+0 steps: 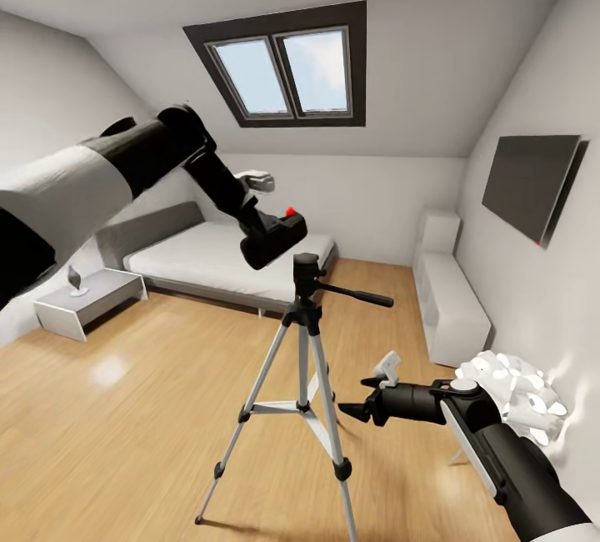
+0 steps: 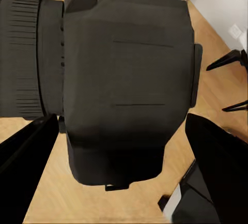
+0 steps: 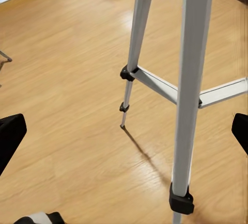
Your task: Attach the digital camera to the camera tripod in the bedroom.
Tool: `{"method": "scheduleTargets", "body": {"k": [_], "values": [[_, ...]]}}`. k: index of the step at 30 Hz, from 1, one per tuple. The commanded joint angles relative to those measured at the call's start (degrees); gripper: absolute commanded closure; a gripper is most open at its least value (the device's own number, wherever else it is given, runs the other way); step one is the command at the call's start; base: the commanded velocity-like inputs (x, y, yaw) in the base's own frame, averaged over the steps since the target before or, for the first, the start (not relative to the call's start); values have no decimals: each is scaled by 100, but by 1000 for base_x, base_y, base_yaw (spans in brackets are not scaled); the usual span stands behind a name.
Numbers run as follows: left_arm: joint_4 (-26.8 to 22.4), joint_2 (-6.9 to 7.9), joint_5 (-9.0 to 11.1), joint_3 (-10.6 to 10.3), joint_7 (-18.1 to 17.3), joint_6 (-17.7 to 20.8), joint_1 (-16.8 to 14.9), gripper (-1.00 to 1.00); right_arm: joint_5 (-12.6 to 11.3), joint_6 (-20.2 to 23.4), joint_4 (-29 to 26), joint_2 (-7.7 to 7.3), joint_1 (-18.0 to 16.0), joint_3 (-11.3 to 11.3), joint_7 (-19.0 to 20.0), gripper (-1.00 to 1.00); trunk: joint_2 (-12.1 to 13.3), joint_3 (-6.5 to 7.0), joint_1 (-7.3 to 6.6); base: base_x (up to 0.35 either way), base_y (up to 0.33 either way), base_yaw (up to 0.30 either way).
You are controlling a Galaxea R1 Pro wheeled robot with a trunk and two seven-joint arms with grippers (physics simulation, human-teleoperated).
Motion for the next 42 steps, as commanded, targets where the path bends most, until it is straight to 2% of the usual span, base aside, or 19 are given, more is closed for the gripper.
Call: {"method": "scheduleTargets", "body": {"k": [1, 4, 8, 20, 25, 32, 38, 42], "values": [[-6, -4, 31, -213, -144, 50, -122, 100, -22, 41, -2, -1, -4, 7, -35, -100, -4, -4, 3, 0, 0, 0], [-7, -13, 55, -543, -389, -144, -389, 100, -20, 40, -2, 0, -4, 8, -100, -100, -4, -4, 3, 0, 0, 0], [0, -20, 60, -732, -539, -301, -566, 100, -23, 39, -2, 4, -4, 9, -141, -100, -4, -4, 3, 0, 0, 0], [74, -16, 27, -829, -633, -349, -702, 100, -21, 36, 182, 14, -3, 25, -172, -100, -4, -4, 3, 0, 0, 0], [80, -14, 21, -714, -640, -340, -714, 100, -20, 35, 218, 15, -4, 24, -173, -100, -4, -4, 3, 3, 0, 0], [89, 33, 8, -191, -620, -340, -729, 100, -19, 32, 375, 16, -4, 27, -174, -100, -4, -4, 3, 173, 20, 0], [90, 86, -1, -28, -616, -337, -729, 100, -23, 35, 417, 28, -4, 35, -174, -100, -4, -4, 3, 135, 9, 0], [89, 97, -13, 30, -610, -336, -721, 100, -22, 37, 432, 100, -4, 36, -174, -100, -4, -4, 3, 54, 4, 0]]}}
